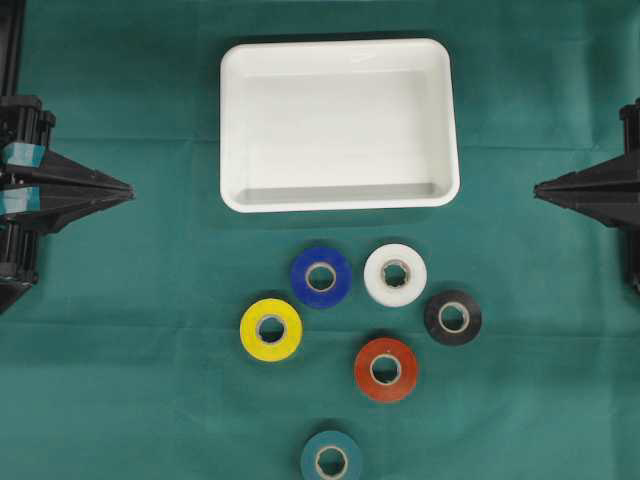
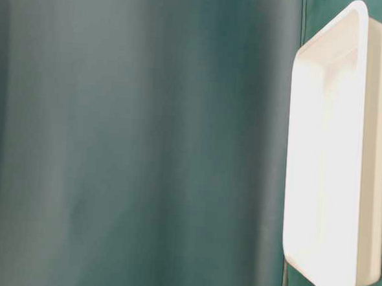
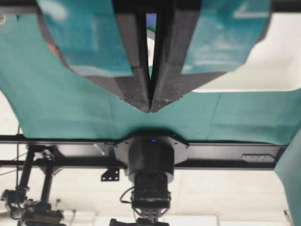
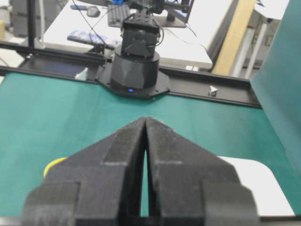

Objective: Pick up the tape from a random location and place it into the white case.

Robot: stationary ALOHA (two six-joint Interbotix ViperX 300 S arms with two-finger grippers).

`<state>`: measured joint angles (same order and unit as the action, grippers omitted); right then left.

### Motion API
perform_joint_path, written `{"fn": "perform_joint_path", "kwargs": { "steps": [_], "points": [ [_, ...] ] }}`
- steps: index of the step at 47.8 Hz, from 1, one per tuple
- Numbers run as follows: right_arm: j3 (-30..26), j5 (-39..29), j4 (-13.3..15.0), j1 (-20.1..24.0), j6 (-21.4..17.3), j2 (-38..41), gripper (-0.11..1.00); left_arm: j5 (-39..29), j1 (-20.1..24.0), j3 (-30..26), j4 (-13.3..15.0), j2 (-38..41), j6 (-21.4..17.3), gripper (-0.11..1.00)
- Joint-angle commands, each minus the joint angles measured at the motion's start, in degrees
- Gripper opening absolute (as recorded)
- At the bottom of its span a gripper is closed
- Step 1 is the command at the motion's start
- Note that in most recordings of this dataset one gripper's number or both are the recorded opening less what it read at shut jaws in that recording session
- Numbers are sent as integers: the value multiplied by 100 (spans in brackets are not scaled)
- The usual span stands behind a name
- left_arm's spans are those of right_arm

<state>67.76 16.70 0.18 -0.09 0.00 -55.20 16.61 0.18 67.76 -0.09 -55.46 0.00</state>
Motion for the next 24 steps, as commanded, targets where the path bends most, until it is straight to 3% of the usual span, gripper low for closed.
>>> {"fn": "perform_joint_path", "kwargs": {
  "steps": [1, 24],
  "points": [
    [-158, 18, -26, -26, -44, 79, 0, -272, -70, -167, 0, 132, -35, 1],
    [-255, -290, -9, -26, -70, 246, 0, -334, -70, -237, 0, 202, 9, 1]
  ]
}}
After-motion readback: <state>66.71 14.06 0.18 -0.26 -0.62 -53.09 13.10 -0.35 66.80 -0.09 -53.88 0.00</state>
